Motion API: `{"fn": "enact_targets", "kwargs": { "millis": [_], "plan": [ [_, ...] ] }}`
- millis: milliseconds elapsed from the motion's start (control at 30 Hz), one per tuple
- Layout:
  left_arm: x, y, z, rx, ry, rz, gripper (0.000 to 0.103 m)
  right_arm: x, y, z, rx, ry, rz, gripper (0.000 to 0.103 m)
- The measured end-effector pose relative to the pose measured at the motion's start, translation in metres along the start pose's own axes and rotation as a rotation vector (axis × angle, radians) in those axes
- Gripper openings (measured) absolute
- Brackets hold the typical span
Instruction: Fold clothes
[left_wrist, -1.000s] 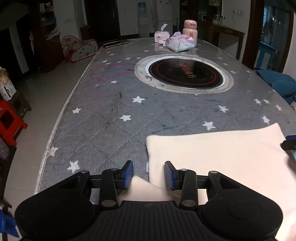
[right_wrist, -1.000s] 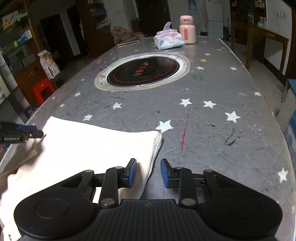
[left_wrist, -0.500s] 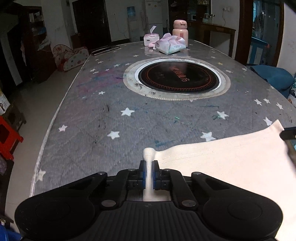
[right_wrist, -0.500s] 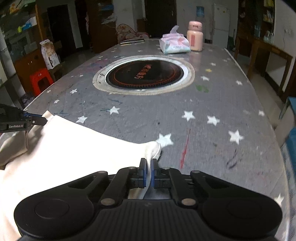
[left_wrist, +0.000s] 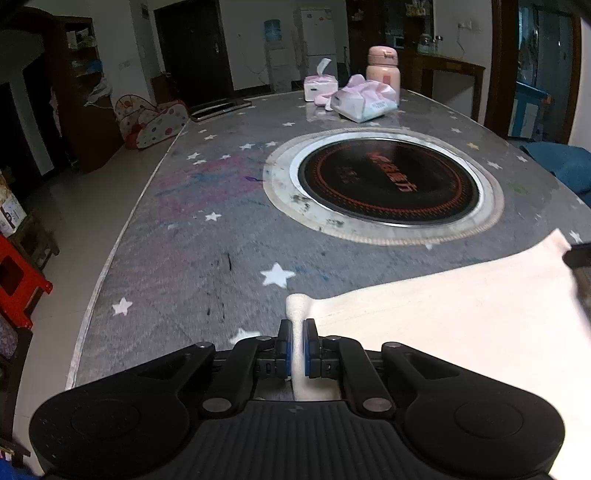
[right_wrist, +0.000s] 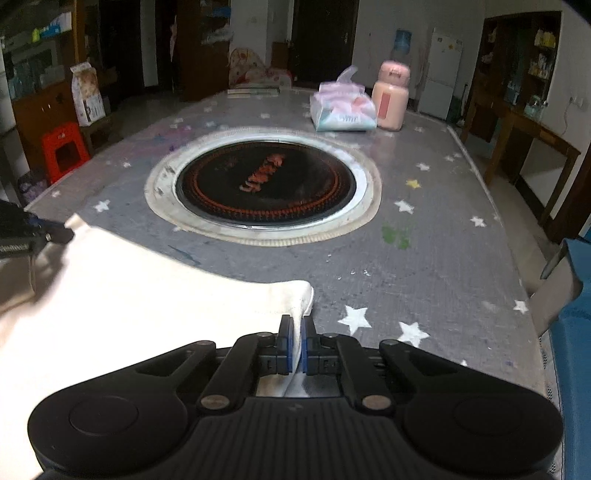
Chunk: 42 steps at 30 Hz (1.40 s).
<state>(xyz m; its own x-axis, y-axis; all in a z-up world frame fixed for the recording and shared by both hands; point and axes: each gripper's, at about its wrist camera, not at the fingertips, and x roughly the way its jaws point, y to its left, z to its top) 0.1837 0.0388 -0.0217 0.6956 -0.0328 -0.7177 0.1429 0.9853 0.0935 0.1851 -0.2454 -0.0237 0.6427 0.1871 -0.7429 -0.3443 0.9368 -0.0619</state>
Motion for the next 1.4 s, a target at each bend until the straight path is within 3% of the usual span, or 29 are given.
{"fn": "enact_targets", "kwargs": {
  "millis": [67, 167, 433, 533, 733, 767, 867, 1000, 1100, 1400],
  "plan": [
    [0.000, 0.004, 0.001, -0.020, 0.001, -0.003, 0.015, 0.005, -0.001, 0.001, -0.003, 0.004, -0.009, 0.006],
    [-0.013, 0.009, -0.001, -0.028, -0.009, -0.007, 0.016, 0.005, -0.002, 0.002, 0.005, -0.001, -0.010, 0.011],
    [-0.075, 0.006, -0.044, 0.024, -0.035, -0.100, 0.032, -0.038, 0.029, -0.008, -0.078, -0.031, 0.124, 0.023],
    [-0.080, 0.001, -0.060, 0.037, -0.011, -0.112, 0.034, -0.049, 0.052, -0.018, -0.131, -0.025, 0.181, 0.031],
    [-0.072, -0.007, -0.069, 0.043, -0.011, -0.096, 0.043, -0.058, 0.096, -0.036, -0.222, -0.004, 0.248, 0.034],
    [-0.070, -0.006, -0.069, 0.040, -0.014, -0.099, 0.042, -0.059, 0.101, -0.038, -0.230, -0.001, 0.253, 0.034],
    [-0.070, 0.001, -0.070, 0.019, -0.024, -0.111, 0.016, -0.061, 0.111, -0.043, -0.249, 0.004, 0.262, 0.037],
    [-0.078, 0.017, -0.073, -0.040, -0.045, -0.123, 0.006, -0.061, 0.121, -0.043, -0.263, 0.003, 0.266, 0.037],
    [-0.091, 0.030, -0.076, -0.074, -0.079, -0.080, 0.004, -0.057, 0.128, -0.038, -0.253, -0.002, 0.275, 0.038],
    [-0.132, 0.101, -0.106, -0.303, -0.119, 0.046, 0.001, -0.047, 0.173, -0.036, -0.304, -0.003, 0.340, 0.040]
  ]
}}
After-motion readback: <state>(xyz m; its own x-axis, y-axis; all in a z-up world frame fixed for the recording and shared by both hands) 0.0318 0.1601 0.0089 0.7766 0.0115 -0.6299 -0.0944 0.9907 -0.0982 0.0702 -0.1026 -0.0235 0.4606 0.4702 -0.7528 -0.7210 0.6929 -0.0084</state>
